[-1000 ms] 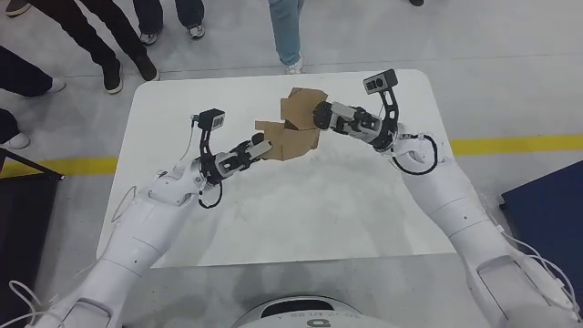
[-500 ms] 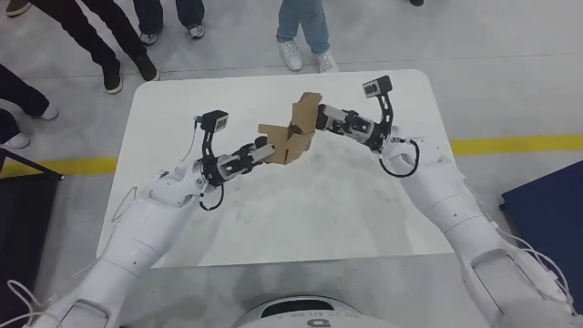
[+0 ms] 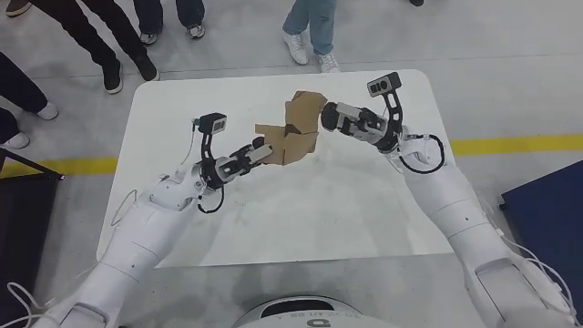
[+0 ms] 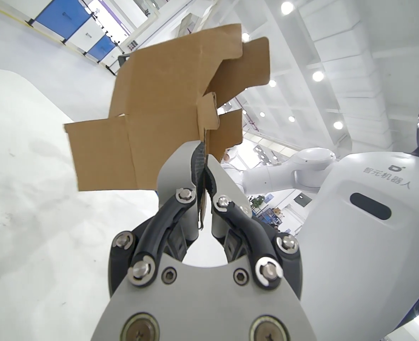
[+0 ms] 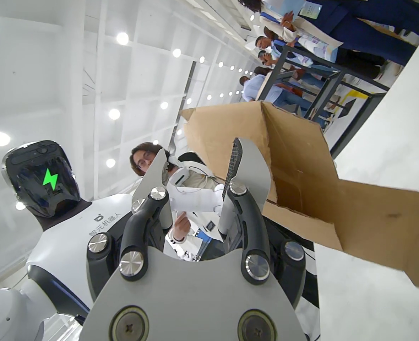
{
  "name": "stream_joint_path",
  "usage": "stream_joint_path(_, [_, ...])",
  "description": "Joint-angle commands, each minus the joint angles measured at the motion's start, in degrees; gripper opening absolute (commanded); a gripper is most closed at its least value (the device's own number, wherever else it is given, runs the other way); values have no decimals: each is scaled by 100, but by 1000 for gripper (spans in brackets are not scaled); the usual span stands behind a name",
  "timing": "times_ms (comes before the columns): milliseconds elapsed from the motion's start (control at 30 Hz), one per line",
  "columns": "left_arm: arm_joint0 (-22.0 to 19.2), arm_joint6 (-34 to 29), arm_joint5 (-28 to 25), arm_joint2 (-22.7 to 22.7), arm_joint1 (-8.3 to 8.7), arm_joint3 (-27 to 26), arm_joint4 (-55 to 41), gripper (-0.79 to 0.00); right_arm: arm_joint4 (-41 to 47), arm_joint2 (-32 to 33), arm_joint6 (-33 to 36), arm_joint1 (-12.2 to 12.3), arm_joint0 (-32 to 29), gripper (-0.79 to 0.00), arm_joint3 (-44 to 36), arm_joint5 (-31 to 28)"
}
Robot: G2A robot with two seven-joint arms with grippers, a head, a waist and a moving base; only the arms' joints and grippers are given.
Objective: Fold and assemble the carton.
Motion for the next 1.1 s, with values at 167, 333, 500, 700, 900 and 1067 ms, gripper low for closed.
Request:
stream_joint_path(167, [-25,-703,1218,-221,118,173,-936,-785,-189,127,-455,-26,-52,0,151,-455])
stream_joint_path(333, [-25,-703,1218,-221,118,173,-936,-785,-189,127,-455,-26,-52,0,151,-455])
stream_joint_path(500, [-25,-703,1218,-221,118,173,-936,-785,-189,127,-455,-26,-52,0,151,-455])
stream_joint_path(700, [320,-585,1296,-291,39,-306,-2457,-785,-230,414,-697,28,-263,0,-89,-570])
stream_joint_path(900, [491,-1917,1917,-208,-195,-253,-5089,-785,-137,1012,-655,165,-644,0,-655,-401])
stream_joint_path(1067, [296,-2731,2730,-199,-530,167,-5670,-785,-378,1245,-869,221,-994,0,-1348,-191])
